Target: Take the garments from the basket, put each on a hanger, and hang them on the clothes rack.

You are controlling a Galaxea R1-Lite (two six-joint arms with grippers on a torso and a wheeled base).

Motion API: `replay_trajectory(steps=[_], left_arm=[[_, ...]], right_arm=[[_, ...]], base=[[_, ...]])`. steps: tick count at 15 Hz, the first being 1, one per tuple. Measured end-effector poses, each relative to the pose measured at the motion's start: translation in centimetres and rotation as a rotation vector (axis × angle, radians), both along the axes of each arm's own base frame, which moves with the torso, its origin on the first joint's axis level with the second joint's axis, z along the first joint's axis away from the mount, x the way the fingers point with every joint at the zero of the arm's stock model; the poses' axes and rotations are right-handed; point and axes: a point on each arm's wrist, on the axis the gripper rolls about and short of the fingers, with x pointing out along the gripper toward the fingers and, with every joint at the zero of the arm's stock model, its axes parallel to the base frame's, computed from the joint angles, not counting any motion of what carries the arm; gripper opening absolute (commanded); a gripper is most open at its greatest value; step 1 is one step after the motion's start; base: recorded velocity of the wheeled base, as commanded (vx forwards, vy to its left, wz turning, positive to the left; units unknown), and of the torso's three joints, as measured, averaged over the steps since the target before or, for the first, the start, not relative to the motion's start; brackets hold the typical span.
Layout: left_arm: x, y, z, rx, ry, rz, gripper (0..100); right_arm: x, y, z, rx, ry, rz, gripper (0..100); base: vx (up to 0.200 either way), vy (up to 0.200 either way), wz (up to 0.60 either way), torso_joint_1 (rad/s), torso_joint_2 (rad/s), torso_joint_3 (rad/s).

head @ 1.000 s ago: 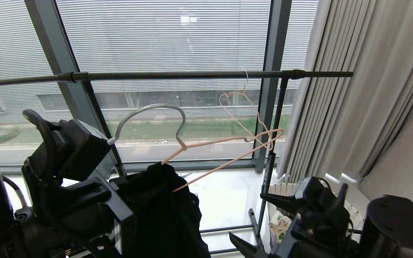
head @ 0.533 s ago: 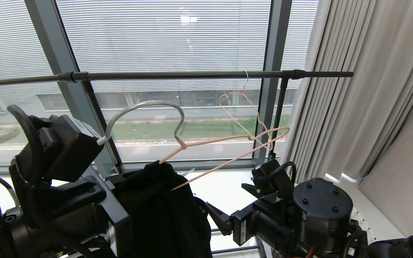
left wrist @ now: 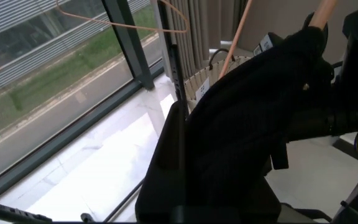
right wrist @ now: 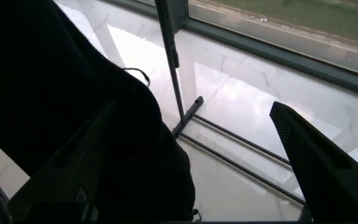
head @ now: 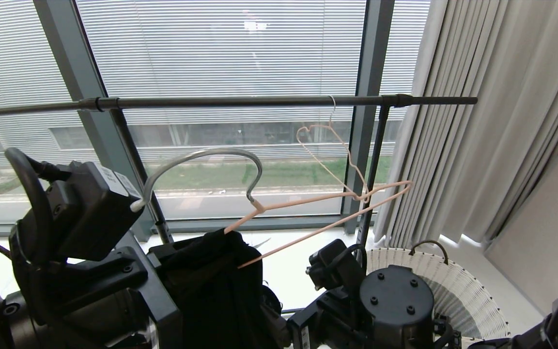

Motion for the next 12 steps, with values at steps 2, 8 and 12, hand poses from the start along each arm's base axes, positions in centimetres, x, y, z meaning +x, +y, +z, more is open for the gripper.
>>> replay_trajectory(steps=[2, 8, 12], left_arm=[[0.0, 0.0, 0.1, -0.004, -0.003, -0.001, 0], [0.0, 0.0, 0.3, -0.009, -0.008, 0.004, 0], [0.1, 0.5, -0.8, 0.028, 0.011, 0.062, 0]], right_arm=[[-0.3, 0.4, -0.9, -0.035, -0.002, 0.015, 100], [1.3, -1.2, -3.3, -0.16, -0.008, -0.114, 100], [4.2, -4.8, -3.4, -0.199, -0.003, -0.278, 100]], base=[[0.0, 0.0, 0.0, 0.0, 0.0, 0.0], [0.0, 0.0, 0.0, 0.0, 0.0, 0.0], [0.0, 0.0, 0.0, 0.0, 0.0, 0.0]])
